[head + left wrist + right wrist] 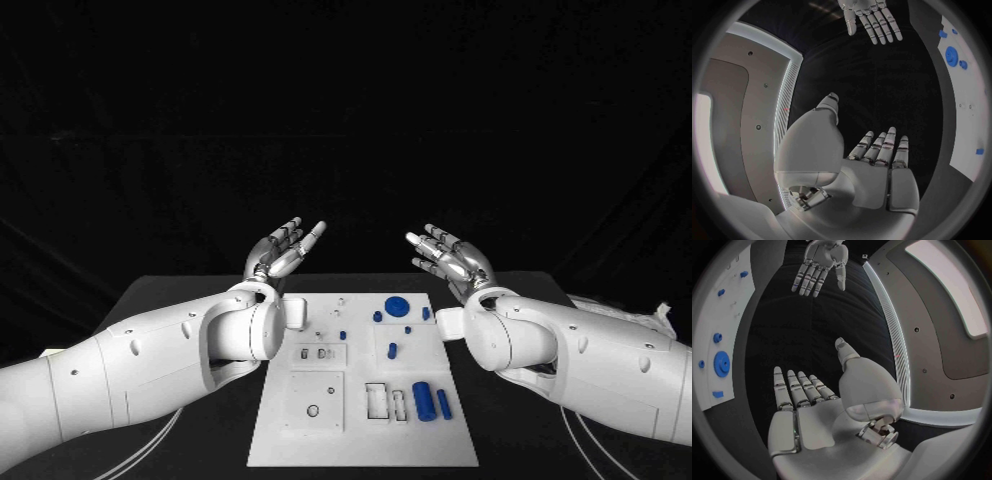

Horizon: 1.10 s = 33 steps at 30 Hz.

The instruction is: Assemble the parts on the task board

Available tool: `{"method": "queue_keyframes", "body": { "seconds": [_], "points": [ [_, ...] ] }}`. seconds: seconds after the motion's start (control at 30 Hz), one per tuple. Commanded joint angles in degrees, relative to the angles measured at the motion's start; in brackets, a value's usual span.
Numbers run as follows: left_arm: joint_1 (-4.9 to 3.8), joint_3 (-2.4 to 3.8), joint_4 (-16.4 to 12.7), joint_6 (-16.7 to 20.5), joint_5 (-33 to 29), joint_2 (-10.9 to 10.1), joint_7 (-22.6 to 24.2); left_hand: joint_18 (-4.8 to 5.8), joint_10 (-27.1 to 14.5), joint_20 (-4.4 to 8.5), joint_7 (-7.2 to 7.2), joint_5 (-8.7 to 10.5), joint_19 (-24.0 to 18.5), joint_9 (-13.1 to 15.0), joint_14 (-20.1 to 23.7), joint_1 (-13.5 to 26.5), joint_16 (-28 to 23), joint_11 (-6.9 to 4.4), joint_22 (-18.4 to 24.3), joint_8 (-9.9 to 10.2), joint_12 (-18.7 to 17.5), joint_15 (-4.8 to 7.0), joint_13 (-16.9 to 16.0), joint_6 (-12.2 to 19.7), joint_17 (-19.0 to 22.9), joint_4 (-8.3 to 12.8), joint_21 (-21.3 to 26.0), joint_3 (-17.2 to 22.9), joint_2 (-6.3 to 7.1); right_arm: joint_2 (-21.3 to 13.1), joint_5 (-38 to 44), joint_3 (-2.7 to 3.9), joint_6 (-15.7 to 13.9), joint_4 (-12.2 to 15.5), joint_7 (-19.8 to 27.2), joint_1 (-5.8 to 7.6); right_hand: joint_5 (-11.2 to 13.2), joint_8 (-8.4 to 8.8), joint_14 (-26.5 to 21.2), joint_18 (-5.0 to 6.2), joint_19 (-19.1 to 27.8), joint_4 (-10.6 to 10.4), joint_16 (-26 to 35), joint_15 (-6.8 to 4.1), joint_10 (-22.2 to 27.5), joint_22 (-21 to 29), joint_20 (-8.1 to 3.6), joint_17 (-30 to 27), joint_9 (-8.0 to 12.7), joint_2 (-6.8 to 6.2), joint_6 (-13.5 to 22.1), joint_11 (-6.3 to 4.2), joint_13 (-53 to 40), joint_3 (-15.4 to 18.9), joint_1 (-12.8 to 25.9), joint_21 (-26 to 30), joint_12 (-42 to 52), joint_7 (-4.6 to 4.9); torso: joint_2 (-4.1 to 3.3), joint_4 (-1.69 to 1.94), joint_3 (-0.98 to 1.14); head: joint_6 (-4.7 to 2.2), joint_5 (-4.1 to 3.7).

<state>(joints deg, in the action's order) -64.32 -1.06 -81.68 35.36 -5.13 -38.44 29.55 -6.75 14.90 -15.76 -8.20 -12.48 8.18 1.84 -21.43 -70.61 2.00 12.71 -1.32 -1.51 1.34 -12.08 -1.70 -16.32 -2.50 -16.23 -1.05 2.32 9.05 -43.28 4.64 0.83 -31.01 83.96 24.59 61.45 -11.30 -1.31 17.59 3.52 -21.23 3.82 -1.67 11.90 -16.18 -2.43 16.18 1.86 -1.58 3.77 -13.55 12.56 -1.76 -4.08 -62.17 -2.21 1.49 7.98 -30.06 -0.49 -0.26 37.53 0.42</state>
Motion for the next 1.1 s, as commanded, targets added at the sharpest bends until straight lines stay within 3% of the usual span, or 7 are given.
{"method": "queue_keyframes", "body": {
  "seconds": [0.03, 0.3, 0.33, 0.43, 0.53, 0.83, 1.1],
  "points": [
    [-0.11, 0.01, 0.09, -4.08, -1.93, 0.13, 1.46, -1.41, 1.28, -0.94, -6.45, -0.61, 0.17, 0.21, -1.37, -2.93, 0.56, 0.5, -0.17, -0.54, 0.52, -0.37, -0.19, -1.41, -0.22, -0.77, -0.44, 0.6, -0.31, 0.3, 5.55, 0.11, 11.3, -0.89, -3.56, 0.18, -0.31, -0.57, 4.93, 2.12, -5.67, 2.05, -0.55, 1.16, -3.96, -0.61, 0.51, 0.35, -0.34, 0.61, -3.13, 1.37, -0.37, -0.28, -4.29, -1.18, 0.66, 7.99, 0.03, -0.02, -0.01, 0.01, 0.0],
    [-0.11, 0.01, 0.09, -4.08, -1.93, 0.13, 1.46, -0.54, 14.38, -1.06, -7.88, -0.04, 9.88, 1.19, -18.89, -4.81, 4.73, 2.23, -2.13, -2.34, 2.62, -1.5, -1.3, -11.1, -2.38, -0.28, -4.07, 2.66, -3.52, 0.56, 7.2, 0.26, 15.13, -1.95, -4.82, 0.41, -0.26, -2.85, 29.22, 5.54, -20.48, 6.14, -3.69, -0.16, -26.53, -2.07, 0.46, 1.82, -1.76, 1.07, -19.91, 0.71, -1.8, -0.93, -9.37, -4.63, 3.58, 7.13, 0.03, -0.02, -0.01, 0.01, 0.0],
    [-0.04, 0.0, 0.22, -6.31, -1.94, -3.12, 2.37, -0.81, 18.61, -1.13, -8.03, 0.01, 13.73, 1.52, -21.53, -5.11, 5.54, 1.75, -2.85, -3.01, 3.38, -0.93, -1.64, -14.22, -2.65, -0.08, -5.5, 2.87, -4.2, -0.5, 14.16, 0.27, 9.76, -3.69, -1.24, 0.84, -0.23, -3.25, 32.09, 5.99, -21.45, 6.52, -4.12, -0.64, -30.54, -2.11, 0.45, 1.94, -1.95, 1.14, -22.63, 0.27, -2.01, -1.06, -9.82, -5.01, 4.16, 6.9, -0.07, 0.01, -0.06, 0.66, -0.46],
    [-0.07, 0.0, -0.29, -6.61, -1.94, -4.08, 2.98, -3.32, 34.08, -0.8, -6.83, 0.2, 30.86, 2.66, -29.42, -6.57, 8.11, 0.02, -5.74, -5.67, 6.15, 1.35, -2.49, -27.15, -3.33, 1.28, -12.12, 2.99, -5.64, -0.44, 17.32, 0.29, 8.38, -4.54, -0.64, 0.93, -0.07, -4.29, 37.7, 7.13, -25.49, 7.86, -4.83, -2.24, -36.82, -2.28, 0.04, 1.95, -2.42, 1.45, -32.14, -1.17, -1.97, -1.83, -11.17, -6.56, 4.76, 5.78, -0.11, 0.05, -0.15, 0.88, -0.64],
    [-0.11, 0.0, -1.13, -6.79, -1.93, -5.02, 2.98, -3.83, 38.45, -0.03, -5.91, 0.17, 35.23, 2.99, -34.29, -7.34, 9.36, -1.32, -6.02, -6.8, 6.87, 2.81, -2.42, -33.59, -3.61, 2.09, -13.73, 3.06, -6.48, -0.56, 19.81, 0.31, 7.75, -4.96, -0.59, 1.08, 0.05, -4.31, 41.05, 7.19, -28.16, 8.91, -4.75, -3.18, -39.68, -2.18, -0.73, 1.81, -2.39, 1.44, -37.37, -1.95, -1.82, -2.7, -11.67, -7.38, 4.39, 5.15, -0.42, 0.14, -0.17, 0.74, -0.81],
    [-0.52, 0.02, -7.73, -8.81, -0.55, -10.0, 0.92, -3.94, 46.2, 2.75, -4.19, 0.13, 43.6, 2.17, -44.29, -9.01, 10.86, -3.6, -5.74, -6.19, 6.32, 5.83, -2.24, -39.6, -5.22, 3.95, -15.87, 3.41, -7.2, -0.83, 34.21, 0.61, 7.31, -6.43, -3.72, 3.2, -0.11, -3.76, 52.69, 7.18, -37.17, 12.51, -5.88, -7.0, -48.71, -2.44, -4.81, 2.31, -2.38, 0.61, -44.36, -4.72, -1.87, -7.47, -11.06, -10.66, 3.4, 3.27, -3.26, 0.39, 0.01, -0.32, -1.3],
    [-1.01, 0.09, -13.96, -9.95, 0.1, -13.48, -0.12, -3.89, 49.54, 4.43, -3.36, 0.13, 48.05, 1.96, -49.61, -9.48, 11.92, -4.74, -5.62, -4.98, 5.26, 7.47, -2.32, -41.46, -7.85, 4.41, -17.04, 3.92, -6.84, -1.62, 57.93, 1.58, 10.65, -6.73, -14.08, 5.37, 0.03, -3.2, 63.47, 7.08, -47.15, 12.53, -9.27, -10.47, -52.98, -5.38, -9.2, 4.76, -2.45, -2.66, -47.26, -6.61, -1.96, -8.79, -11.66, -17.54, 2.43, 1.97, -6.48, 2.04, 0.08, -1.38, -2.82]
  ]
}}
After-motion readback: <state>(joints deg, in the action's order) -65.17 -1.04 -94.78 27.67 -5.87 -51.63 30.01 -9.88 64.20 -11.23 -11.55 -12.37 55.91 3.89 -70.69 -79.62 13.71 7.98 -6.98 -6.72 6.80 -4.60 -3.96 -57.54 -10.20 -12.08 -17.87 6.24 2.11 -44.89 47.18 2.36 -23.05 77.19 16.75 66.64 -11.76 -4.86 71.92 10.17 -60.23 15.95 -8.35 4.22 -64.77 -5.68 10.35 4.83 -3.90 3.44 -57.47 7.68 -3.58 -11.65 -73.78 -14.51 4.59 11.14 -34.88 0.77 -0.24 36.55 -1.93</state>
